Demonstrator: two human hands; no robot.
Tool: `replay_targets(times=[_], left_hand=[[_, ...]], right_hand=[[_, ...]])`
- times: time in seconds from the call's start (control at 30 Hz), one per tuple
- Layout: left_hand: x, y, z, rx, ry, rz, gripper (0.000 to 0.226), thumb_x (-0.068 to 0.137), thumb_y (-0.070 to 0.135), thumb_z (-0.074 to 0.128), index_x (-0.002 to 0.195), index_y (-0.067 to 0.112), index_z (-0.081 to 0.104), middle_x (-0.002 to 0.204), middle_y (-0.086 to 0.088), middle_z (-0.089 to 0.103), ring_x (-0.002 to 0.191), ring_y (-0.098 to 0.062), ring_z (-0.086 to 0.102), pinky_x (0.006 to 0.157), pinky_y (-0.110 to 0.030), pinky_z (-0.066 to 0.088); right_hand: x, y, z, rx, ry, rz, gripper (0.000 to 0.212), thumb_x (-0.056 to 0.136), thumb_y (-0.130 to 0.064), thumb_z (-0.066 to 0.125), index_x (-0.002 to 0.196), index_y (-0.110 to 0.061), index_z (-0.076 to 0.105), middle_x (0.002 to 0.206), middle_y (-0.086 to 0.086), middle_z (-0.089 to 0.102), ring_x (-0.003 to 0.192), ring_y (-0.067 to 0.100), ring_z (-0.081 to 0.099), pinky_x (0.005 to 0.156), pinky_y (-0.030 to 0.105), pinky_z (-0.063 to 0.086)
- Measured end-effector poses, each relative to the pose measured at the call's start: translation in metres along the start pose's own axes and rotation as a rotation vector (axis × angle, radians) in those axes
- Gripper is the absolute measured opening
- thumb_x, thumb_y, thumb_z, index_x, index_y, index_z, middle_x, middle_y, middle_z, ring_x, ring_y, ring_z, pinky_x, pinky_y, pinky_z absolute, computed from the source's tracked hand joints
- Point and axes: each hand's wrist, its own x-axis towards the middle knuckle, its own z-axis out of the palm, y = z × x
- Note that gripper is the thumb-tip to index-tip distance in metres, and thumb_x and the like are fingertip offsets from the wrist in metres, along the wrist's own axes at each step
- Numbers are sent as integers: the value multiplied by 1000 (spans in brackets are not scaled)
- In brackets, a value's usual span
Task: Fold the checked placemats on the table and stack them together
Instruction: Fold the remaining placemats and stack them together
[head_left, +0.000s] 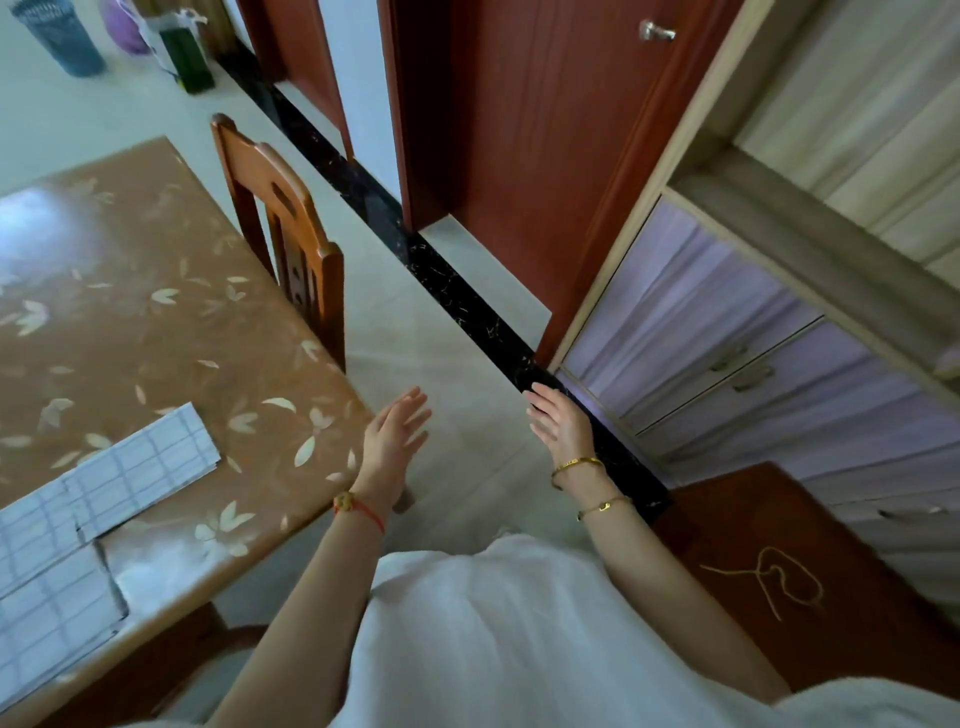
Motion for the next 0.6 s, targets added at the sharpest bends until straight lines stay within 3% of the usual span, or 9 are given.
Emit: replay_targets(times=[0.23,0.6], left_hand=[[17,-3,77,21,-54,15,27,103,26,46,122,16,61,131,-3,63,122,-23,59,107,-42,44],[120,48,150,0,-23,49,31,103,26,44,125,15,61,129,-2,64,120,-20,61,106,-40,46]], right_hand=[[37,-40,-49,-28,0,-37,37,102,-26,40,131,-11,58,128,6,63,123,21,55,110,40,40],[141,-106,-44,-73,-27,-49,39,103,-27,34,131,-12,58,128,5,64,117,18,57,104,35,42]])
